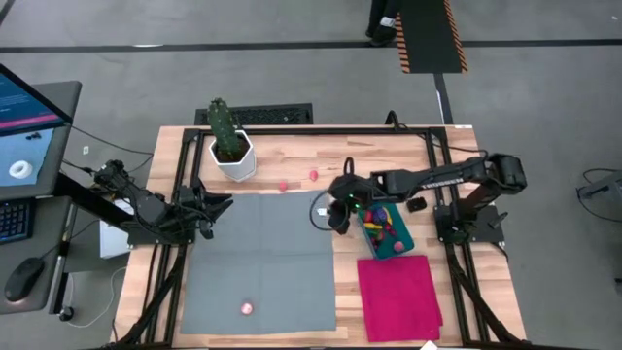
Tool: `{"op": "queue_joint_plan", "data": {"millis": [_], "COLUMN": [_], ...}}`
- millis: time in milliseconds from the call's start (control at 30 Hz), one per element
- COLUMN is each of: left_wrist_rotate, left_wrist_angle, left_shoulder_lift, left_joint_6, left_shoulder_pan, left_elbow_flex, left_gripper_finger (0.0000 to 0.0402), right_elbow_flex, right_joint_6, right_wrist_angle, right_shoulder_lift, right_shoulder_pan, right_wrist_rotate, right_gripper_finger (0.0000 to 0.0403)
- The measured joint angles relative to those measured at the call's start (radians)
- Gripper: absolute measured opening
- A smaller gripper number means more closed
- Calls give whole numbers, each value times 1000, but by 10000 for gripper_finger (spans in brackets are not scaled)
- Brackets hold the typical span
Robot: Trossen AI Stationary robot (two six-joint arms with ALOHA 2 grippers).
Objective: Pick and placing Produce into tupperware
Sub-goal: Put the pink peach into the blue bin
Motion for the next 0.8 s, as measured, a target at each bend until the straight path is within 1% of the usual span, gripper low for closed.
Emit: {"op": "queue_joint_plan", "data": {"millis": [67, 167, 300, 400, 567, 700, 800], "left_wrist_rotate": [0, 0, -1, -4, -8, -7, -3], "left_wrist_angle": [0, 2, 5, 29, 57, 77, 83], "left_shoulder_lift": [0, 0, 0, 0, 0, -1, -1], "left_joint_6": [3, 10, 11, 12, 26, 57, 58], "left_shoulder_pan": [0, 0, 0, 0, 0, 0, 0], "left_elbow_flex": [0, 0, 0, 0, 0, 0, 0], "left_gripper_finger": [87, 87, 87, 87, 87, 87, 87], "right_elbow_flex": [52, 140, 255, 352, 484, 564, 616], "right_joint_6": [-8, -5, -71, -134, -141, -142, -142], "right_wrist_angle": [-2, -76, -148, -201, -319, -359, -376], "right_shoulder_lift": [24, 79, 171, 236, 332, 404, 455], "right_shoulder_pan": [-16, -53, -108, -146, -215, -263, -294], "right_wrist_rotate": [12, 12, 10, 8, 8, 4, -48], "right_gripper_finger": [144, 180, 234, 260, 265, 265, 265]}}
